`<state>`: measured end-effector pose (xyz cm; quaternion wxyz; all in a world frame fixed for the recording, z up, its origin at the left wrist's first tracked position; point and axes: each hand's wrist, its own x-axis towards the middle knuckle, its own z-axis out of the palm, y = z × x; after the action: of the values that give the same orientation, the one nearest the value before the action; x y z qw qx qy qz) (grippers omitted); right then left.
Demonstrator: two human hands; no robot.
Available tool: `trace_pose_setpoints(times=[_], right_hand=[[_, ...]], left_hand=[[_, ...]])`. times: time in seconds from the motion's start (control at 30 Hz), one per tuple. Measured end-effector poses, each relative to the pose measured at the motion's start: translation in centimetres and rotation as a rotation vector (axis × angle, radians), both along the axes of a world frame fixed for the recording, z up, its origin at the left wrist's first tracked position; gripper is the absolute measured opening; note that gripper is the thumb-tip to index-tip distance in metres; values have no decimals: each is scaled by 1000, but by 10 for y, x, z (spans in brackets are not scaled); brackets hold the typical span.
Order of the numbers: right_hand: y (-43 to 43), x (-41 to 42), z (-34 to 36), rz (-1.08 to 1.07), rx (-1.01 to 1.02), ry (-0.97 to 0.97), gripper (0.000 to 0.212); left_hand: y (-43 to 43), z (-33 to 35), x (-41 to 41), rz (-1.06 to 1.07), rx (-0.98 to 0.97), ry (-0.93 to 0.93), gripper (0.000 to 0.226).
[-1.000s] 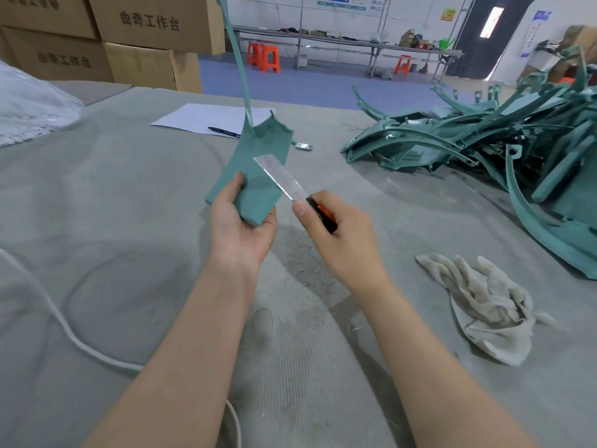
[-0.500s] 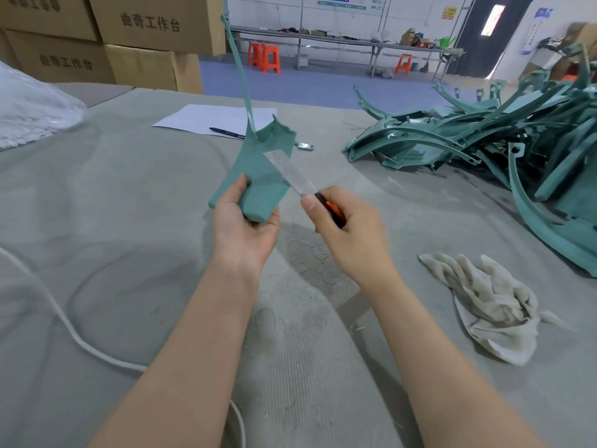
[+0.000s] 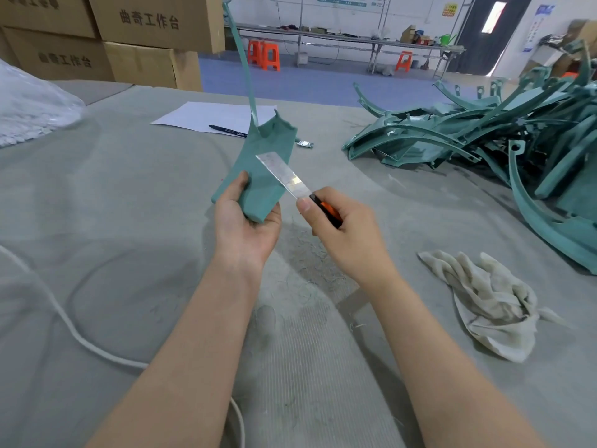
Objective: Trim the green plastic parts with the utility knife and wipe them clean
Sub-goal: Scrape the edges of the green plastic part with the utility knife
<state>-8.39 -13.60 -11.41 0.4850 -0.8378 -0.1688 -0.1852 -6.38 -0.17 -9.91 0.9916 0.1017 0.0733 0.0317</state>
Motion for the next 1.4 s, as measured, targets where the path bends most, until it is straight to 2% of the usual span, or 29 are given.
trace_pose_setpoints(times=[0.17, 0.3, 0.43, 0.63, 0.83, 0.97, 1.1, 1.27, 1.4], right_hand=[[0, 0, 2, 2, 48, 15, 25], [-3, -1, 4, 1, 86, 1, 34], [0, -1, 2, -7, 9, -7, 25], [1, -1, -3, -28, -29, -44, 26], [10, -4, -5, 33, -165, -76, 23], [10, -7, -5, 108, -169, -73, 19], [10, -6, -4, 65, -108, -96, 19], [5, -1, -5, -72, -51, -86, 22], [5, 0, -5, -136, -63, -94, 24]], left_hand=[[1, 0, 0, -20, 13, 4, 20], [3, -1, 2, -25, -35, 14, 29], [0, 0, 1, -13, -9, 30, 13], [-1, -1, 3, -6, -1, 43, 14], [3, -3, 4, 12, 65, 76, 17], [4, 1, -3, -34, 64, 36, 45], [5, 2, 0, -9, 25, 56, 14], [3, 3, 1, 20, -58, 51, 10], [3, 3, 0, -11, -88, 31, 17]])
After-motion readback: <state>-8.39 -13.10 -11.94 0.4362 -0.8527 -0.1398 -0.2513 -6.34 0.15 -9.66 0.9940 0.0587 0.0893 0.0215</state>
